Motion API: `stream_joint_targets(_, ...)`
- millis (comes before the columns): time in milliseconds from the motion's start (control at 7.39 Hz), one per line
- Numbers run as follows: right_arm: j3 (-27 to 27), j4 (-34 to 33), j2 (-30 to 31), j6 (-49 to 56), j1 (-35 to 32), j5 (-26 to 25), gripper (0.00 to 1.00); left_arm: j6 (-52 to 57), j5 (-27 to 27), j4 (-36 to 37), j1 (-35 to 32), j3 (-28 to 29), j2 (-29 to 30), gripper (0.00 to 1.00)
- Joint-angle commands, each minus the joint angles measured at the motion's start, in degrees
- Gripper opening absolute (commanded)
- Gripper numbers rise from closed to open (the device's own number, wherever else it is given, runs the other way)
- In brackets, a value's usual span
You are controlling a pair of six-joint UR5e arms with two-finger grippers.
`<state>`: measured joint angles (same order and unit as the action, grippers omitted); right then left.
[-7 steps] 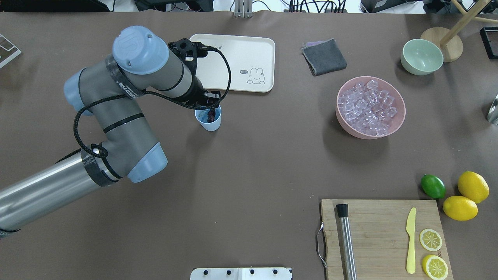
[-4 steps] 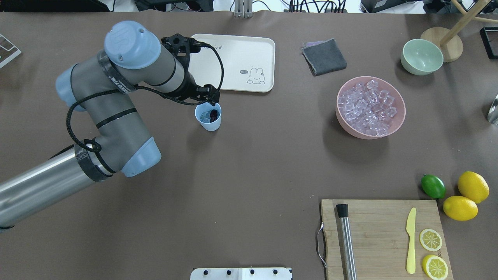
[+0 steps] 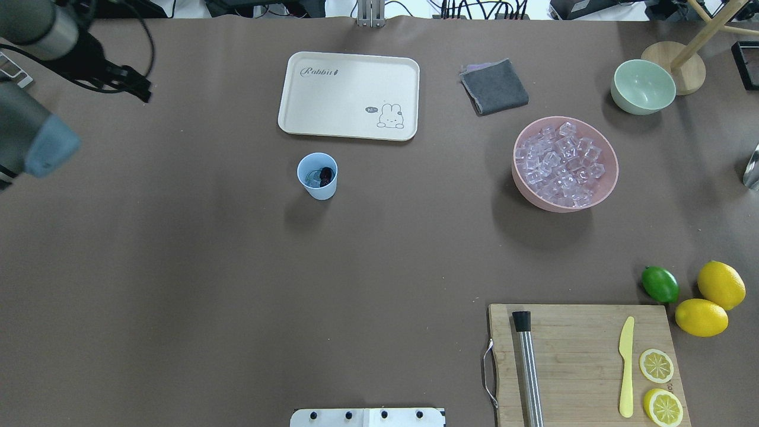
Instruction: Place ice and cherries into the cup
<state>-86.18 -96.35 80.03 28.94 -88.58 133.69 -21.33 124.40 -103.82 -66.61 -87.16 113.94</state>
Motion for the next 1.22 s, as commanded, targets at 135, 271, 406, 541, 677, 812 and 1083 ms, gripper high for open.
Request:
stream_joint_targets(135,0.0,0.3,0.7,-0.1,0.0,0.0,0.99,15.8,16.1,3.3,-17.8,4.3,-5.6,0.98)
stream_joint_targets(271,-0.1,0.3,0.7,-0.1,0.1,0.0,0.99,18.2,17.4,3.4,-18.7,3.8,-8.1,0.98)
stream_joint_targets(406,0.0,0.3,0.1,-0.2,0.1,-0.2,0.99,14.3,12.8,3.3,-18.6,0.4,-9.3,0.98)
stream_joint_targets(541,-0.1,0.3,0.0,-0.3,0.1,-0.1,0.99,14.5,11.4,3.4,-18.6,0.6,-9.1,0.98)
stream_joint_targets(677,-0.3,0.3,0.0,-0.4,0.1,-0.1,0.99,14.6,11.5,3.5,-19.0,0.8,-8.7,0.98)
stream_joint_targets(812,-0.4,0.3,0.0,-0.4,0.1,-0.1,0.99,14.4,9.8,3.4,-19.0,0.7,-8.7,0.98)
stream_joint_targets(1083,-0.9,0.7,0.0,-0.4,0.0,-0.1,0.99,14.6,8.6,5.4,-20.2,0.0,-8.6,0.98)
